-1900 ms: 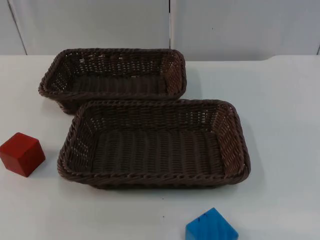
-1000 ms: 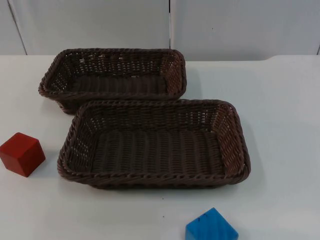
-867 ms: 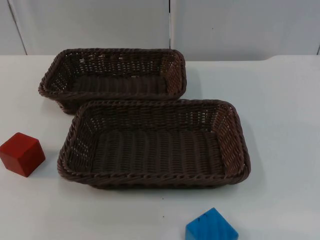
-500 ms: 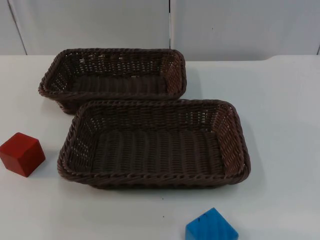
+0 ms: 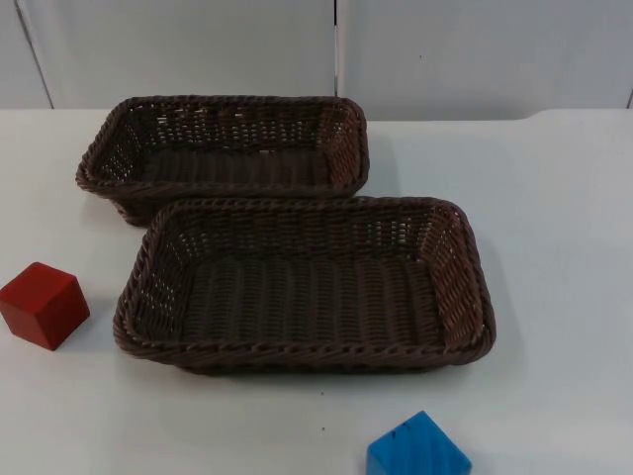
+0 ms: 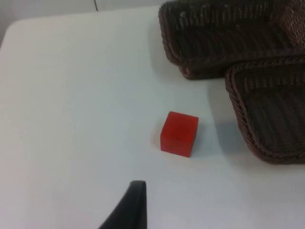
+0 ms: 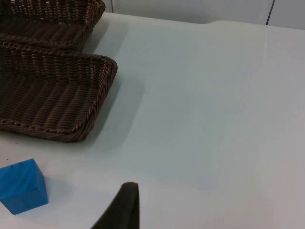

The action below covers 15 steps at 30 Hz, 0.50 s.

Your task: Pick up one cube with the left hand and place it into the upper basket. Pick up one cube with the right hand and place it into the lower basket.

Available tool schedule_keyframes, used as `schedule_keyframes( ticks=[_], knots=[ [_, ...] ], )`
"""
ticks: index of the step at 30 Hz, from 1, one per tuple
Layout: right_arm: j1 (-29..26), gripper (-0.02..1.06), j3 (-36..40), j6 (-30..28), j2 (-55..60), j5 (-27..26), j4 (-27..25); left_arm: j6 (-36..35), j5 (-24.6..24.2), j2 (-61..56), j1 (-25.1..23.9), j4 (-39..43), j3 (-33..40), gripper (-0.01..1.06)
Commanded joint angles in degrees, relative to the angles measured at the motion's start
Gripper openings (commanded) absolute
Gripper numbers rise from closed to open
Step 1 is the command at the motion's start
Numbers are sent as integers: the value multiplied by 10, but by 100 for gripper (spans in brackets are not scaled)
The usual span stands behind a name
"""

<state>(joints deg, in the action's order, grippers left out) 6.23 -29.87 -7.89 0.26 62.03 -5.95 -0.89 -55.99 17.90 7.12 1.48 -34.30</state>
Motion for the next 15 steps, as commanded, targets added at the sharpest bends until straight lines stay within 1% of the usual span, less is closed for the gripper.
schedule_keyframes(
  ticks=[1,3,5,15],
  knots=[
    [-3,105,3,-4,-3,0,-2,1,20,25,2,-11,-3,105],
    [-3,105,3,-4,-3,0,-2,9,25,35,2,-11,-3,105],
    [-3,105,3,-4,-3,0,-2,20,50,59,2,-11,-3,105],
    [-3,105,3,-4,-3,0,-2,20,107,147,2,-29,-3,105]
  ],
)
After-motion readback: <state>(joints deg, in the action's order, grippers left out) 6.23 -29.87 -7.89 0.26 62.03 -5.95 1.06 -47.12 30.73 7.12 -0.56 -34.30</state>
